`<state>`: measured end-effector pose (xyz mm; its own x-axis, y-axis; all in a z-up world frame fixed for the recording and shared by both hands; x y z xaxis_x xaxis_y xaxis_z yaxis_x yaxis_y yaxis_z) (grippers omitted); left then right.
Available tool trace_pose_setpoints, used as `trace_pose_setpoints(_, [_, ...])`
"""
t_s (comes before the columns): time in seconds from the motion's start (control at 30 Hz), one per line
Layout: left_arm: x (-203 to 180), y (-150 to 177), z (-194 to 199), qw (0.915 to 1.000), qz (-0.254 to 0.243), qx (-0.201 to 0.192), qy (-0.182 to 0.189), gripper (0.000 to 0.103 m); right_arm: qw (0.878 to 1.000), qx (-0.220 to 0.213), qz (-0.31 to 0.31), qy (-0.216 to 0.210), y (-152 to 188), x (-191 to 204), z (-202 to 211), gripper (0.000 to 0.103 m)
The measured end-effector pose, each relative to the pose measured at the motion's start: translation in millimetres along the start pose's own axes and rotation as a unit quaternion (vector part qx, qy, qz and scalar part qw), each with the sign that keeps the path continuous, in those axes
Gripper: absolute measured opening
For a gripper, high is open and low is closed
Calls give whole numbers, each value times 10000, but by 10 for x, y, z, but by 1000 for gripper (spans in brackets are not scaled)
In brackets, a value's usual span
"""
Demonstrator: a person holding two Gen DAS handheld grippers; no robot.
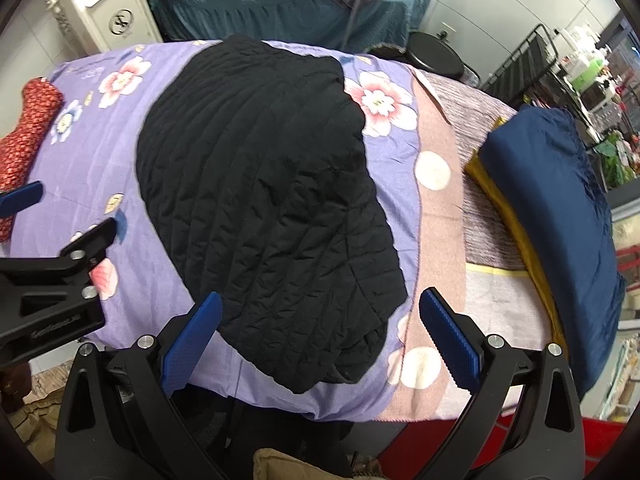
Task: Fold large clothes
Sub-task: 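Grasp the black jacket with the right gripper and lift it off the bed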
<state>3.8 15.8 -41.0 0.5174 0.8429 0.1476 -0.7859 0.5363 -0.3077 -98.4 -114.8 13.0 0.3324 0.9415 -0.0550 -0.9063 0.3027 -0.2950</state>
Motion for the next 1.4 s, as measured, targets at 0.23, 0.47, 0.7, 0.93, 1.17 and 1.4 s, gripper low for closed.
trace_pose_setpoints(0.23, [50,56,-128,9991,254,55,338,97,9974,-443,-124,-551,91,-313,28,97])
trace_pose_setpoints(0.47, [-98,265,-289,9978,-111,-143,644,97,9968,-330,407,-601,435,-774,-176,97])
trace_pose_setpoints(0.7, [-114,483,-539,9978,-80,176,630,97,9891,97,511,-1377,547,-1093,-683,97])
trace_pose_setpoints(0.93, [-221,556,-558,9956,-183,262,882,97,9719,510,1373,-1840,350,-875,-1547,85])
trace_pose_setpoints(1.17, [-104,847,-565,9959,206,477,746,97,9409,876,1945,-2632,249,-360,-1386,19])
trace_pose_setpoints(1.4, [530,987,-374,9935,1060,184,371,97,8631,523,2860,-4130,15,693,-462,13])
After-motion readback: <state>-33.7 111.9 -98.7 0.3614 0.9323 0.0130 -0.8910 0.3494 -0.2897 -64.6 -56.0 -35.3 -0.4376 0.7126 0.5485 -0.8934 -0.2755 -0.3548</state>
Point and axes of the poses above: each gripper's, at about its wrist camera, not at the fingertips, and z roughly against the way its jaws point, x to its left, y to its underside, the point moved 1 cm from there along -z, roughly the way its jaws point, and after that the axes turned 3 degrees about -z, right-handed, at the moved point
